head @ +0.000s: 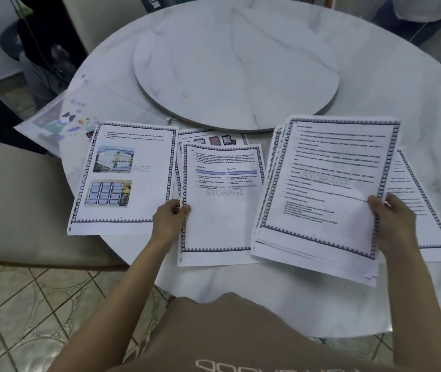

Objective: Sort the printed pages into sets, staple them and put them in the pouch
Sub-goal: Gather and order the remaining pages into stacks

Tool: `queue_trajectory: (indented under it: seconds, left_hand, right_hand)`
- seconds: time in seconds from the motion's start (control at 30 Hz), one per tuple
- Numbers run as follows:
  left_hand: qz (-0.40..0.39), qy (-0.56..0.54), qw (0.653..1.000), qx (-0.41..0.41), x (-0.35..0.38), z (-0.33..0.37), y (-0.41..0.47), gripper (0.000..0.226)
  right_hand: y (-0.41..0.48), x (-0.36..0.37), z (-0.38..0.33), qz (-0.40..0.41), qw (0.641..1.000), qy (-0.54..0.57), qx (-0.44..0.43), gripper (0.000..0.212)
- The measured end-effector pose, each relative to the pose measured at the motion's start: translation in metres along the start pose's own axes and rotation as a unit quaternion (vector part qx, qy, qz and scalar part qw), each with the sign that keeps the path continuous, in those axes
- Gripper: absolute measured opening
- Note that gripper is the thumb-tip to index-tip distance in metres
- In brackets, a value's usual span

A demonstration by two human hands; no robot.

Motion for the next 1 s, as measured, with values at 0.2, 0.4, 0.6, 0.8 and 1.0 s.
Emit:
queue_trajectory:
  seconds: [0.2,0.4,0.6,0.8,1.0]
  left_hand:
    - [0.01,0.006,1.0,-0.013,-0.001,-0.006,0.003,0.017]
    - [0.006,0.001,1.0,-0.021,0.001,-0.008,0.003,0.02]
    - [-0.048,-0.047,0.998,-0.018,0.013,-0.005,-0.001,0.02]
    - [-0.155,-0.085,0.984,-0.02,0.035,0.008,-0.017,0.025]
    - [-0.247,-0.009,0.969,-0.01,0.062,0.013,-0.039,0.028]
  right_hand:
    - [0.004,-0.016,-0.004,0.009,0.999,0.043,0.016,0.008]
    - [0.002,-0.021,0.001,0.022,0.998,0.056,0.021,0.009]
    - [-0.002,-0.015,0.013,0.013,0.996,0.071,0.05,0.011]
    - [-0.02,0.014,0.03,-0.031,0.993,0.074,0.09,0.032]
    - [-0.047,0.045,0.052,-0.096,0.989,0.032,0.104,0.015]
Point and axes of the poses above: each hand's wrist, its own y-axis towards the middle knuckle, its own x-axis out of the palm, z = x × y, the point moved 5 cm from there along y, towards the middle knuckle, and after that the axes turned 1 degree about y, right-handed, at the moved point
